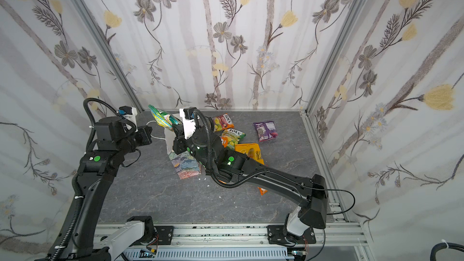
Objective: Place the snacks into the paper bag
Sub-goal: Place the snack in the paper bag.
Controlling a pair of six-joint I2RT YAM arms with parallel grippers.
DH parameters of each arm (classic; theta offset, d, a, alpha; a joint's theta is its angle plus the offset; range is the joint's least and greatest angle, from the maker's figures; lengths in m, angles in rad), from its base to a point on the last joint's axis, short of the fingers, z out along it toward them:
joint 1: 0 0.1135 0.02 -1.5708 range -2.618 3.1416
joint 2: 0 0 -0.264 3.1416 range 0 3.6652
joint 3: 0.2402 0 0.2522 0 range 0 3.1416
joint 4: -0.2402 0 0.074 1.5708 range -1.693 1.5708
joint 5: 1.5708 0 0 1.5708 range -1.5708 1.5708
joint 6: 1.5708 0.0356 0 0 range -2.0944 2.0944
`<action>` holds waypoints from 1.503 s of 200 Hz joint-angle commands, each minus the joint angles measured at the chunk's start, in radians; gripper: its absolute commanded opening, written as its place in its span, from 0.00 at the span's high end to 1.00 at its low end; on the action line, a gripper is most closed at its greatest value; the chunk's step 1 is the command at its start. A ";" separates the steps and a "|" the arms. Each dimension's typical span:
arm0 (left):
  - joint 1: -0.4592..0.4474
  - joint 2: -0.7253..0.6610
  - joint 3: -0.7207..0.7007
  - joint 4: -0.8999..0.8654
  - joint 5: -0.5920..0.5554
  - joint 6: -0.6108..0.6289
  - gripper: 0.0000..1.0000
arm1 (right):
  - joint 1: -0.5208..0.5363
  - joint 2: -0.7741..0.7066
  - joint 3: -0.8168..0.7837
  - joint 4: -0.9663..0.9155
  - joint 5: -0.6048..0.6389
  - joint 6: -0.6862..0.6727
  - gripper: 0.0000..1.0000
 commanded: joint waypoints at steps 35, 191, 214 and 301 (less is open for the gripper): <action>0.001 -0.003 -0.005 0.027 0.015 -0.009 0.99 | 0.003 0.088 0.026 0.124 0.127 0.076 1.00; 0.000 -0.008 -0.001 0.021 -0.006 -0.004 0.99 | 0.001 0.148 -0.045 0.200 0.222 0.175 1.00; 0.000 -0.009 -0.002 0.023 -0.007 -0.004 0.99 | 0.001 0.153 -0.056 0.212 0.228 0.183 1.00; -0.001 -0.011 -0.006 0.027 -0.003 -0.006 0.98 | -0.006 0.166 -0.089 0.230 0.252 0.195 1.00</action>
